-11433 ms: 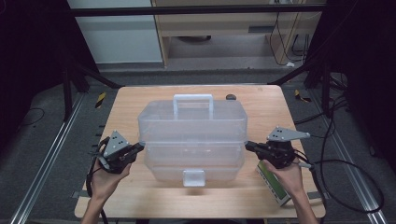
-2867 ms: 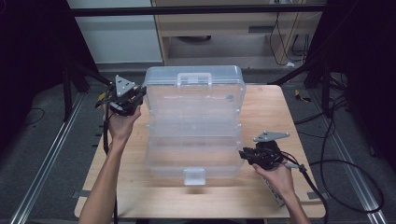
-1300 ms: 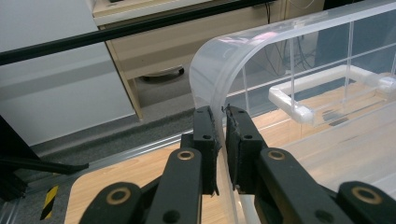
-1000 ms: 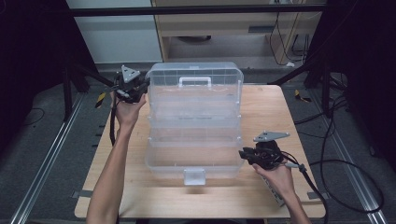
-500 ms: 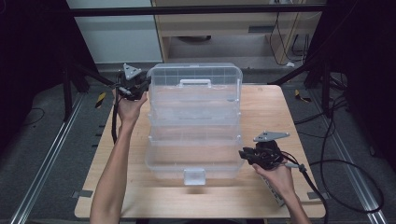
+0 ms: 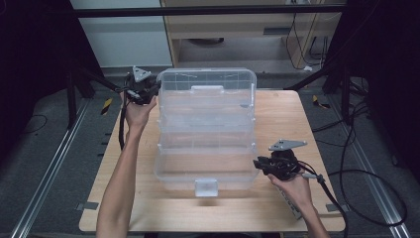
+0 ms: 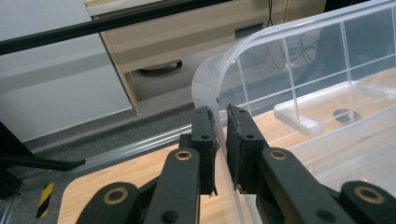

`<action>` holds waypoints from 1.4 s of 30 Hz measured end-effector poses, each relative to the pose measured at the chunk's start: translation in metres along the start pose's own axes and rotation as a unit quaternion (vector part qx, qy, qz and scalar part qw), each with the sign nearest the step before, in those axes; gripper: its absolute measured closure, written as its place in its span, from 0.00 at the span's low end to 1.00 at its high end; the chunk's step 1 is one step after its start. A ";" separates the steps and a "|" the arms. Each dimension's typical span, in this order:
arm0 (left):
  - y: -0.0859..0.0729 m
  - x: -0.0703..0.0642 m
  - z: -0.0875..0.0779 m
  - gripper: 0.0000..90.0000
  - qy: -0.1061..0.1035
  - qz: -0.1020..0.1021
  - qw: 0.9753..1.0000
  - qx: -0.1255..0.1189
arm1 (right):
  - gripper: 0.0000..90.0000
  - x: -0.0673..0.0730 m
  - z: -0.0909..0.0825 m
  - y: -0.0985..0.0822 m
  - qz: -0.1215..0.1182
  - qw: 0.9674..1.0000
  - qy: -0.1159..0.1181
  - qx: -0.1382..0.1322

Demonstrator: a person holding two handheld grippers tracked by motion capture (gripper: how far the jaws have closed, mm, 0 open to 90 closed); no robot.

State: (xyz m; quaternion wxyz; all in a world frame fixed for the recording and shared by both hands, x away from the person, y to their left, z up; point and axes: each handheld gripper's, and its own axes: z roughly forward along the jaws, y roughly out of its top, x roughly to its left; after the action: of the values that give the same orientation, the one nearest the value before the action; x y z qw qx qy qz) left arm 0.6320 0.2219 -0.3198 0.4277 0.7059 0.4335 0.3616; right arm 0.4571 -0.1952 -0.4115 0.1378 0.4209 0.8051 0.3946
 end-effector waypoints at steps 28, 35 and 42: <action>-0.014 -0.001 -0.013 0.95 0.000 0.003 1.000 0.005 | 0.80 0.001 0.001 0.000 0.003 1.000 -0.001 0.001; -0.028 -0.004 -0.043 0.89 -0.015 0.007 1.000 0.005 | 0.80 0.001 0.001 0.000 0.004 1.000 -0.002 0.000; -0.037 -0.003 -0.077 0.81 -0.016 0.004 1.000 0.007 | 0.80 0.001 0.002 0.000 0.003 1.000 -0.003 -0.002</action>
State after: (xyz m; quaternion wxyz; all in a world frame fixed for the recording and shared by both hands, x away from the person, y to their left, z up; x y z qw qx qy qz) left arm 0.5515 0.2513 -0.3252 0.4280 0.7164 0.4262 0.3491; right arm 0.4573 -0.1935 -0.4126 0.1400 0.4241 0.8029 0.3949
